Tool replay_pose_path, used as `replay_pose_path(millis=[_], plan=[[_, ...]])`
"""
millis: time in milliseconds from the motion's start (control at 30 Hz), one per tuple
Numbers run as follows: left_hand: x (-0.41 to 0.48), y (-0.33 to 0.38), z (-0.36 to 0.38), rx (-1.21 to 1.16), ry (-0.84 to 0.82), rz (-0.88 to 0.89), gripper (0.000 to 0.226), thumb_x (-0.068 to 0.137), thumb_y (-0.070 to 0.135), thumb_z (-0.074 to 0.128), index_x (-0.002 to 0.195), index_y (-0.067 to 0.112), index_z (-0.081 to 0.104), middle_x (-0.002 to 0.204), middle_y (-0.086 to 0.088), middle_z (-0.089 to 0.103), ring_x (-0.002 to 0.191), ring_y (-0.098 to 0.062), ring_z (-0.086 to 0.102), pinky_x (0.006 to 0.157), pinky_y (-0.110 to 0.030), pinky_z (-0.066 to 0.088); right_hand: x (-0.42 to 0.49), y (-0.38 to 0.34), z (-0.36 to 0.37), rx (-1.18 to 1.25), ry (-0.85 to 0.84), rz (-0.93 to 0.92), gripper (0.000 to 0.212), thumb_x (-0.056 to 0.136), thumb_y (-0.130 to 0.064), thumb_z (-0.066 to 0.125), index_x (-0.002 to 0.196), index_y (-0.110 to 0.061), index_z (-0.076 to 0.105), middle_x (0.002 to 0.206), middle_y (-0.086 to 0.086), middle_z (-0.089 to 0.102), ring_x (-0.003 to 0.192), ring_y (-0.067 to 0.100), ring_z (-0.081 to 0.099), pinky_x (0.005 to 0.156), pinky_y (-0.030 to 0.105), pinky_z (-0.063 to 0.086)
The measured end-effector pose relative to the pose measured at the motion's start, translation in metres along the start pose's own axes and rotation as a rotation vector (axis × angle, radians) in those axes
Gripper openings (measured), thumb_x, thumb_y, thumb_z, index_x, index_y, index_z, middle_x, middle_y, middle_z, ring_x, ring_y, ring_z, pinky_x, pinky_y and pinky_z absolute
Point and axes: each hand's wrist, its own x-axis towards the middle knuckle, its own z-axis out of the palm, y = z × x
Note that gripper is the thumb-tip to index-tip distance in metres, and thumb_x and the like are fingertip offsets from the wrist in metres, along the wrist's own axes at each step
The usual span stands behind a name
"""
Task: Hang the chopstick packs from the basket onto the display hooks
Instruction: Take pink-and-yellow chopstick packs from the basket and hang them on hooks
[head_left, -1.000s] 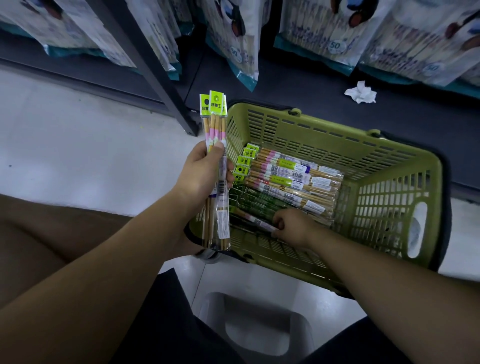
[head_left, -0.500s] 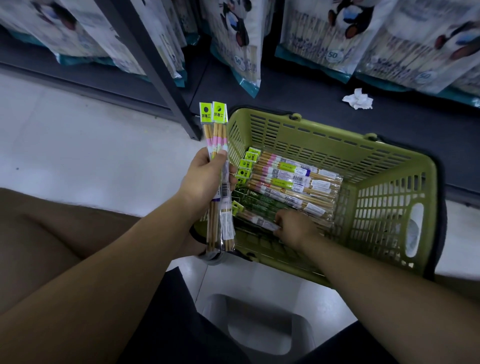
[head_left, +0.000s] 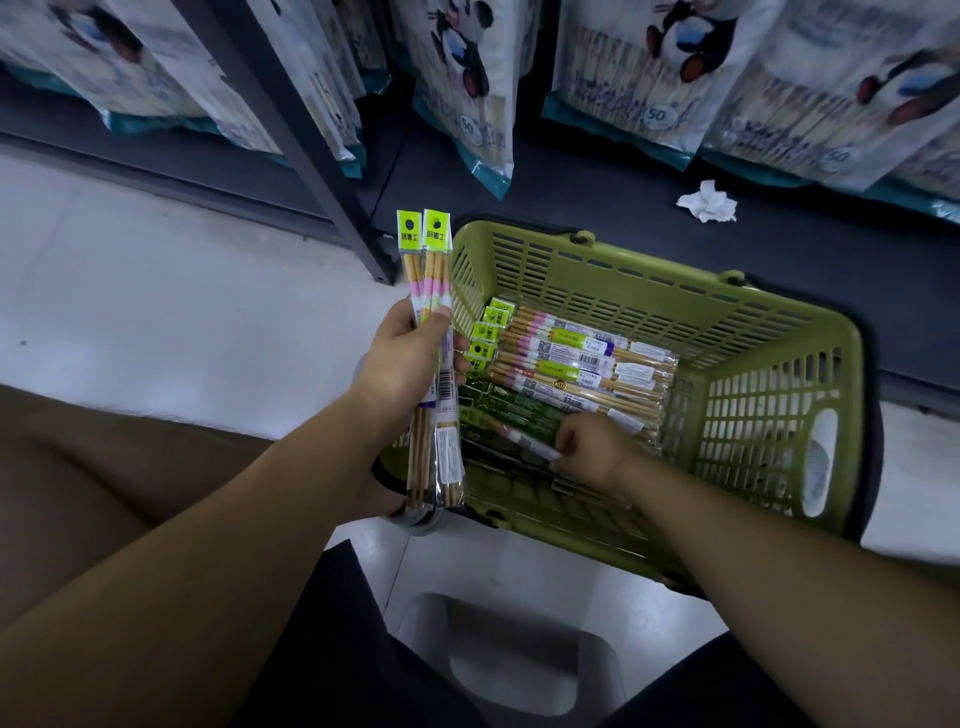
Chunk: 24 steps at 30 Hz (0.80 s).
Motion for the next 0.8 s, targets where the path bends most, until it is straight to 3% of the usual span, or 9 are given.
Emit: replay_pose_path(millis=[200,300,400,500,600,667,800], plan=[[0.0,-0.001,0.005,0.015,-0.001,0.024,0.023,0.106,0.037,0.053,0.11,0.015,0.059,0.076,0.0,0.067,0.064,-0.018,0.062,0.066,-0.039,0.053,-0.016,-0.054,-0.064,0.686,0.139,-0.053,0.023,0.075,-0.014,0.089,0.084,-0.018,0.067,0.075,-0.005,0.071,0.063,0.003,0.066,0.059,0.018,0.05],[-0.005,0.001,0.012,0.009,0.018,0.058,0.028,0.103,0.045,0.057,0.106,0.017,0.061,0.076,0.005,0.065,0.069,-0.015,0.062,0.068,-0.035,0.052,-0.032,-0.095,-0.076,0.853,0.178,-0.169,0.021,0.078,-0.011,0.086,0.084,-0.015,0.066,0.062,-0.01,0.068,0.053,-0.002,0.061,0.05,0.012,0.044],[-0.01,0.002,0.02,-0.048,-0.024,0.081,0.022,0.101,0.033,0.064,0.113,0.014,0.062,0.08,0.008,0.07,0.076,-0.009,0.07,0.066,-0.026,0.056,-0.043,-0.128,-0.068,0.786,0.254,-0.297,0.019,0.079,-0.011,0.086,0.082,-0.013,0.068,0.066,-0.005,0.066,0.057,0.003,0.059,0.058,0.019,0.048],[-0.01,0.003,0.018,-0.05,-0.021,0.091,0.009,0.105,0.021,0.058,0.102,0.013,0.062,0.075,0.004,0.068,0.073,-0.016,0.066,0.064,-0.028,0.056,-0.042,-0.135,-0.061,0.708,0.296,-0.403,0.015,0.082,-0.018,0.084,0.076,-0.026,0.072,0.066,-0.015,0.069,0.062,-0.002,0.06,0.064,0.023,0.049],[-0.004,0.003,0.01,-0.009,0.009,0.039,0.022,0.107,0.028,0.054,0.115,0.008,0.056,0.085,-0.005,0.064,0.082,-0.026,0.066,0.074,-0.042,0.058,-0.026,-0.105,-0.062,0.631,0.351,-0.309,0.012,0.088,-0.028,0.079,0.078,-0.03,0.073,0.068,-0.018,0.068,0.064,-0.004,0.062,0.063,0.015,0.047],[-0.001,0.003,0.003,-0.059,-0.017,0.012,0.021,0.106,0.029,0.055,0.116,0.011,0.053,0.083,-0.008,0.062,0.08,-0.029,0.07,0.071,-0.045,0.061,-0.008,-0.069,-0.062,0.448,0.389,-0.171,0.004,0.09,-0.026,0.077,0.089,-0.023,0.075,0.08,-0.015,0.069,0.074,0.002,0.064,0.072,0.022,0.05],[0.001,-0.002,-0.003,-0.079,-0.098,0.009,0.022,0.101,0.037,0.064,0.108,0.017,0.058,0.081,-0.008,0.068,0.07,-0.028,0.074,0.061,-0.038,0.06,0.018,-0.01,-0.048,0.111,0.266,0.011,0.035,0.092,-0.03,0.074,0.123,-0.015,0.069,0.123,0.006,0.069,0.108,0.025,0.064,0.087,0.028,0.046]])
